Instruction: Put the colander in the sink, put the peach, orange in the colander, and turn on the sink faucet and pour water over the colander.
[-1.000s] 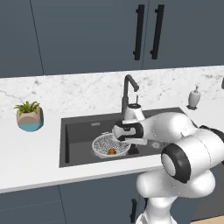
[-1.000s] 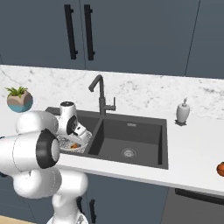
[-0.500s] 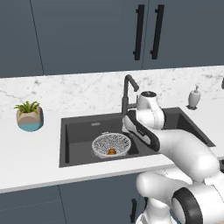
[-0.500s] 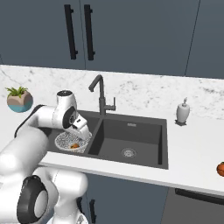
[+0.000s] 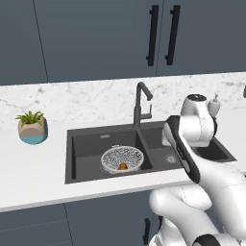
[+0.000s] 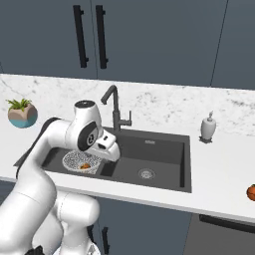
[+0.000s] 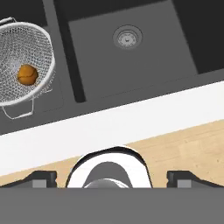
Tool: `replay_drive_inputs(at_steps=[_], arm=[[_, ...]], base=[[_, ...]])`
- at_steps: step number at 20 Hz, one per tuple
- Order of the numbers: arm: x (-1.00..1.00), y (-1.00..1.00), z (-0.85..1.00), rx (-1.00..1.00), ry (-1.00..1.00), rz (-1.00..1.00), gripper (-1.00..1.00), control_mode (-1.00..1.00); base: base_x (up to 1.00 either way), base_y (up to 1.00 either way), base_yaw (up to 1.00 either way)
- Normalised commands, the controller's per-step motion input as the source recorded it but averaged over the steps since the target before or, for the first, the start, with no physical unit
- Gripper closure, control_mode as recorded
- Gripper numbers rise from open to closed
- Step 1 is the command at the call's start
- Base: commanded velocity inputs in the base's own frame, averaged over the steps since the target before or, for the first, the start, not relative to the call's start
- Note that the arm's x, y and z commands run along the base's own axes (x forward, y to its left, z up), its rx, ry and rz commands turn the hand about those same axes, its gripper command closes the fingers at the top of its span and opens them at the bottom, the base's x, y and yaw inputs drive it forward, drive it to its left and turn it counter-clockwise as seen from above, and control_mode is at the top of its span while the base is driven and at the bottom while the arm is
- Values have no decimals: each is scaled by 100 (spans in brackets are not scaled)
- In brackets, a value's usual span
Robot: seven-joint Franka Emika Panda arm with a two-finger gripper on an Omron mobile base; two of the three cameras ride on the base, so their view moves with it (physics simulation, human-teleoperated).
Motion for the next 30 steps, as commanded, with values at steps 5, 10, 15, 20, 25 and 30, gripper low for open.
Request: replay_drive_inputs(at_steps=[5, 10, 15, 20, 25, 30], arm=[[-79, -99, 37, -3, 0, 4, -100, -100], [-80, -100, 16, 0, 0, -2, -100, -100], [-60, -100, 0, -2, 0, -11, -100, -100], [-24, -86, 0, -7, 0, -19, -100, -100], [-1, -56, 0, -12, -3, -22, -100, -100], [0, -28, 0, -14, -8, -21, -100, -100]], base=[[0, 0, 0], [0, 0, 0], [0, 0, 0], [0, 0, 0], [0, 0, 0], [0, 0, 0]])
